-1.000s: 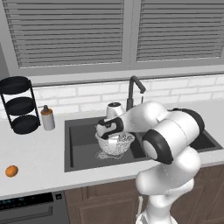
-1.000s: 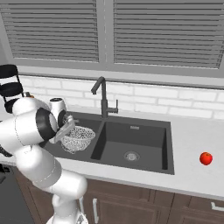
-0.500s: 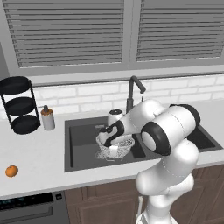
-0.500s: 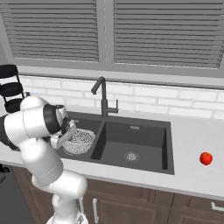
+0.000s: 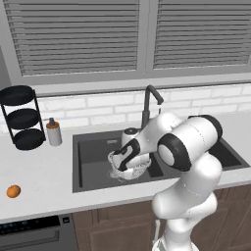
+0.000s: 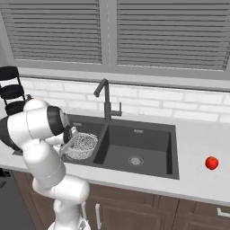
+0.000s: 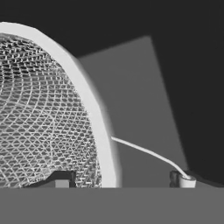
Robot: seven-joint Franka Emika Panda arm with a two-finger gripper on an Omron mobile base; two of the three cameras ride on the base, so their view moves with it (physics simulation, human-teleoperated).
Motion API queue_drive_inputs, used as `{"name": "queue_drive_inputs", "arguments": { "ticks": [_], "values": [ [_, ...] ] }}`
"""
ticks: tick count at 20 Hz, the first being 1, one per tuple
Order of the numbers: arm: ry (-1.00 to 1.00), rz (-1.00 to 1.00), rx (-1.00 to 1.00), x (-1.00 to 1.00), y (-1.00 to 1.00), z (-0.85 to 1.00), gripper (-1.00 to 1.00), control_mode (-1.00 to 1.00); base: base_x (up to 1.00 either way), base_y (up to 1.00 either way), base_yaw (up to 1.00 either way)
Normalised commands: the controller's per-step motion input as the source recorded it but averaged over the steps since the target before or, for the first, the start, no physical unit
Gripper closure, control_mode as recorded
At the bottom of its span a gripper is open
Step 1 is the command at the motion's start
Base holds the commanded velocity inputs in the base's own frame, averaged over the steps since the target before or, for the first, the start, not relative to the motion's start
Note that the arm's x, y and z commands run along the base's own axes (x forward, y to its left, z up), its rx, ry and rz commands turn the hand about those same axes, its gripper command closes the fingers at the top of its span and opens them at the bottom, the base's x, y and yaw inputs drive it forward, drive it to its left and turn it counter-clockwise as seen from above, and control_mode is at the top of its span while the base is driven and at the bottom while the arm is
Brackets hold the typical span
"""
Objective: Put the colander in the sink, put the apple, tangerine in the colander, and turn on the sink faucet and pour water over the colander.
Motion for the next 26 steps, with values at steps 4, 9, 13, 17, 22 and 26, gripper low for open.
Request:
{"name": "queue_drive_inputs", "arguments": {
  "ticks": [4,9,13,17,22,26],
  "values": [
    [0.0,0.0,0.0,0.26,-0.09,-0.07,1.0,-1.0,0.0,0.0,0.0],
    [0.06,0.0,0.0,0.02,-0.27,0.0,1.0,-1.0,0.0,0.0,0.0],
    [0.09,-0.05,0.0,0.0,-0.4,-0.05,1.0,-1.0,0.0,0.0,0.0],
    [0.0,-0.09,0.0,-0.06,-0.27,-0.23,1.0,-1.0,0.0,0.0,0.0],
    [0.0,-0.04,0.0,-0.03,-0.18,-0.09,1.0,-1.0,0.0,0.0,0.0],
    [0.0,0.0,0.0,0.0,0.0,0.0,-1.0,-1.0,0.0,0.0,0.0]
  ]
}}
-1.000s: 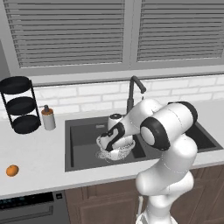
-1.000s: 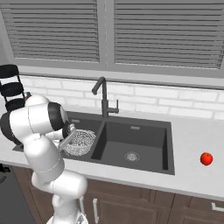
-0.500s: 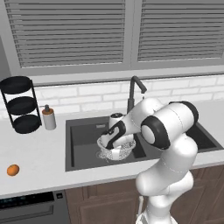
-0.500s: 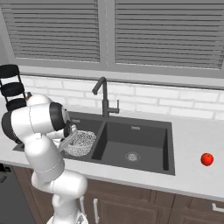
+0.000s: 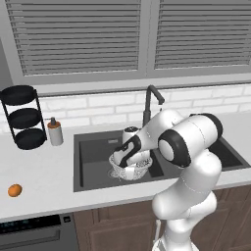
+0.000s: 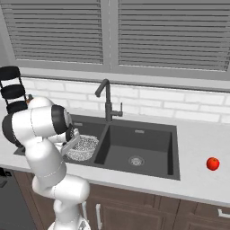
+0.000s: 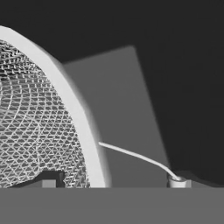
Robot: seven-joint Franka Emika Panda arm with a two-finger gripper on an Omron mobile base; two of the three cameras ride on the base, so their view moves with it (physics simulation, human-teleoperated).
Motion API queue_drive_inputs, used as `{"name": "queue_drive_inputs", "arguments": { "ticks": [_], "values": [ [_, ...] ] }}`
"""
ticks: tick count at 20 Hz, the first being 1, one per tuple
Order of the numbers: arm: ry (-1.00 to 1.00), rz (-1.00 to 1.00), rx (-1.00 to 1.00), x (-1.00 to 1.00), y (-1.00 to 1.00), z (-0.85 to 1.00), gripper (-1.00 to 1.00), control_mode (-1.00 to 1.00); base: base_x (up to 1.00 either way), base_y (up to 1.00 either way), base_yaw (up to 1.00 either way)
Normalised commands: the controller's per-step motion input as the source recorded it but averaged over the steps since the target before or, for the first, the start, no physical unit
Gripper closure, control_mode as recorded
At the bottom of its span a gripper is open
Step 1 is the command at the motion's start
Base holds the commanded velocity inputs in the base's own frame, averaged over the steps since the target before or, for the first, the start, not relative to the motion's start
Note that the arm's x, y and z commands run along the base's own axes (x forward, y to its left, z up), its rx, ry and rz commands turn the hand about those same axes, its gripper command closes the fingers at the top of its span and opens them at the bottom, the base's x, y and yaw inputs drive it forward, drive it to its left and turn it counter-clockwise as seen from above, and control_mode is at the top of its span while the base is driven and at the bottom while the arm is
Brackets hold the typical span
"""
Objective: Put the colander in the sink, put the apple, tangerine in the colander, and turn on the sink faucet and pour water over the colander.
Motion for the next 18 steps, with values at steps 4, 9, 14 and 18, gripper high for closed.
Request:
{"name": "queue_drive_inputs", "arguments": {
  "ticks": [4,9,14,18],
  "values": [
    [0.0,0.0,0.0,0.0,0.0,0.0,-1.0,-1.0,0.0,0.0,0.0],
    [0.0,0.0,0.0,-0.01,-0.01,0.03,-1.0,-1.0,0.0,0.0,0.0],
    [0.05,0.0,0.0,-0.22,-0.06,0.35,-1.0,-1.0,0.0,0.0,0.0],
    [0.08,0.0,0.0,-0.28,-0.06,0.45,-1.0,-1.0,0.0,0.0,0.0]
  ]
}}
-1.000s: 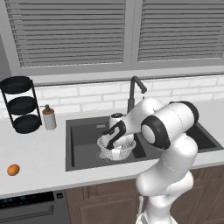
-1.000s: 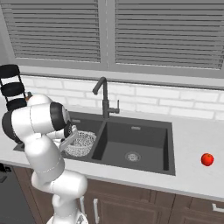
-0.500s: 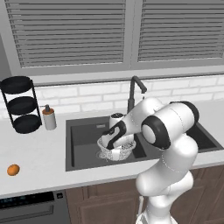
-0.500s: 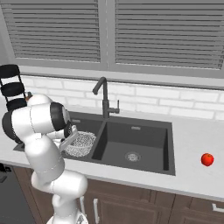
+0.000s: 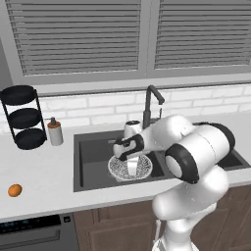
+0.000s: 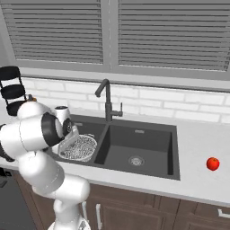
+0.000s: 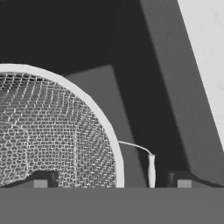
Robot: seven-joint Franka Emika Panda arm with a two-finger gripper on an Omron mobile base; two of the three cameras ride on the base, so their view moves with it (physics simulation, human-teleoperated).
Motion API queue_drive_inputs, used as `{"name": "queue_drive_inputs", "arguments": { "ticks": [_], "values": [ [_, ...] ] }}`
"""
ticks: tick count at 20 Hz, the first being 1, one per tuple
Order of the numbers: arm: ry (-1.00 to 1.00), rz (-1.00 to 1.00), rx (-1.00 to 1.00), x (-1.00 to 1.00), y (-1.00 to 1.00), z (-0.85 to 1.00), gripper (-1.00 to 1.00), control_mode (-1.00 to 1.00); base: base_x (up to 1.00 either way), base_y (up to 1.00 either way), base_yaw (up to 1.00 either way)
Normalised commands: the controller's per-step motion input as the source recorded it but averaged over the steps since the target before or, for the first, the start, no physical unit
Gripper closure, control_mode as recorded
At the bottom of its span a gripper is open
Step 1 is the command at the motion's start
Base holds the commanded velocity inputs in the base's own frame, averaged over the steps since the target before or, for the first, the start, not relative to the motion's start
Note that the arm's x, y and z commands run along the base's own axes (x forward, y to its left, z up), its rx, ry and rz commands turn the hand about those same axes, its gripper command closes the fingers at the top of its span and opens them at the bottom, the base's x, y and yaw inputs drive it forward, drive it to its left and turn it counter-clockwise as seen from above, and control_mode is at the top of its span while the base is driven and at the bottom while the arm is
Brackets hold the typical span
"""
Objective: Put the colander in the sink, put the apple, tangerine in the colander, and turn on the sink faucet and pour water over the colander.
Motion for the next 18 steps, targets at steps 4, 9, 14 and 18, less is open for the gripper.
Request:
{"name": "queue_drive_inputs", "arguments": {
  "ticks": [4,9,14,18],
  "values": [
    [0.07,0.0,0.0,-0.25,-0.13,0.45,-1.0,-1.0,0.0,0.0,0.0],
    [0.1,0.0,0.0,-0.15,-0.25,0.5,-1.0,-1.0,0.0,0.0,0.0],
    [0.03,0.07,0.0,-0.43,-0.08,0.56,-1.0,-1.0,0.0,0.0,0.0],
    [0.0,0.23,0.0,-0.58,-0.03,0.42,-1.0,-1.0,0.0,0.0,0.0]
  ]
}}
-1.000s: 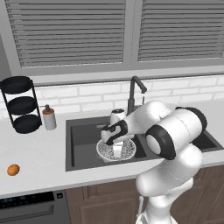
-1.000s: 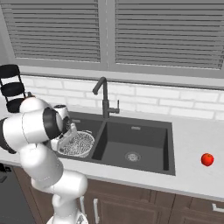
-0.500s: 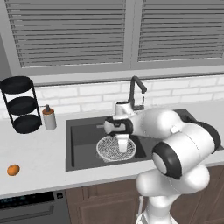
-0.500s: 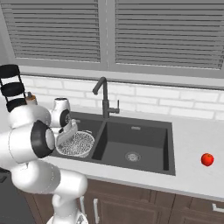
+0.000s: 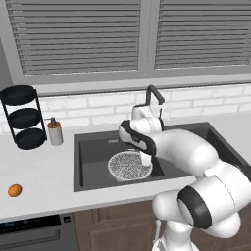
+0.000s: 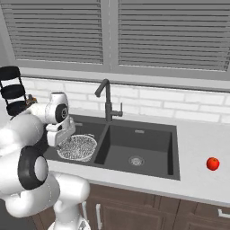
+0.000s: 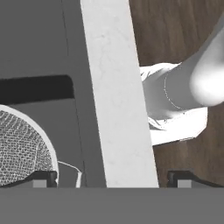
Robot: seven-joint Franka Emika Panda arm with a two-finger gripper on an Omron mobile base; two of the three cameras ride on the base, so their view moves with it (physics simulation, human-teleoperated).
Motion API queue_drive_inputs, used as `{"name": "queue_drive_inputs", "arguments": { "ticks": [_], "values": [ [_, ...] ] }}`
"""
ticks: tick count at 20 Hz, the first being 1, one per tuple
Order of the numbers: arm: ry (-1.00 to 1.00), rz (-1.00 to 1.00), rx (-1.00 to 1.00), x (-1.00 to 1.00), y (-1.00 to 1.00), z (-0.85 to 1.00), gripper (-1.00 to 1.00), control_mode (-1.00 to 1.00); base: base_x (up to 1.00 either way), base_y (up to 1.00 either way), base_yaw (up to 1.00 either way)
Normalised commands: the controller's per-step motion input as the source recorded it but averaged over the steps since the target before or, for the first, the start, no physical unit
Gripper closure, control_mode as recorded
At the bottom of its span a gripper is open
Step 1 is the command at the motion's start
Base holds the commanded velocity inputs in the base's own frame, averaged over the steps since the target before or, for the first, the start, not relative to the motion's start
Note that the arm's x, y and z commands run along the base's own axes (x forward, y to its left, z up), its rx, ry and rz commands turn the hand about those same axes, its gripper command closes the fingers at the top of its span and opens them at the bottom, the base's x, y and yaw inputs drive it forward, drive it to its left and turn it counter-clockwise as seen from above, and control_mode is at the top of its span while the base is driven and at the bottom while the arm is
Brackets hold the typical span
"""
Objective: Put the colander in the sink, put the apple, tangerine in the colander, and turn on the sink faucet and pour water over the colander.
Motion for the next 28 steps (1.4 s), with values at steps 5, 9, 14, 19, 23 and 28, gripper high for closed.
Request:
{"name": "queue_drive_inputs", "arguments": {
  "ticks": [5,9,14,19,23,28],
  "values": [
    [0.0,0.36,0.0,-0.53,0.0,0.37,-1.0,-1.0,0.0,0.0,0.0],
    [-0.06,0.37,0.0,-0.43,-0.16,0.45,-1.0,-1.0,0.0,0.0,0.0],
    [-0.02,0.38,0.0,-0.31,-0.19,0.36,-1.0,-1.0,0.0,0.0,0.0],
    [0.0,0.3,0.02,-0.08,-0.35,0.22,-1.0,-1.0,0.0,0.0,0.0],
    [0.0,0.26,0.02,0.0,-0.26,0.17,-1.0,-1.0,0.0,0.0,0.0],
    [0.0,0.21,0.0,-0.09,0.07,0.26,-1.0,-1.0,0.0,0.0,0.0]
  ]
}}
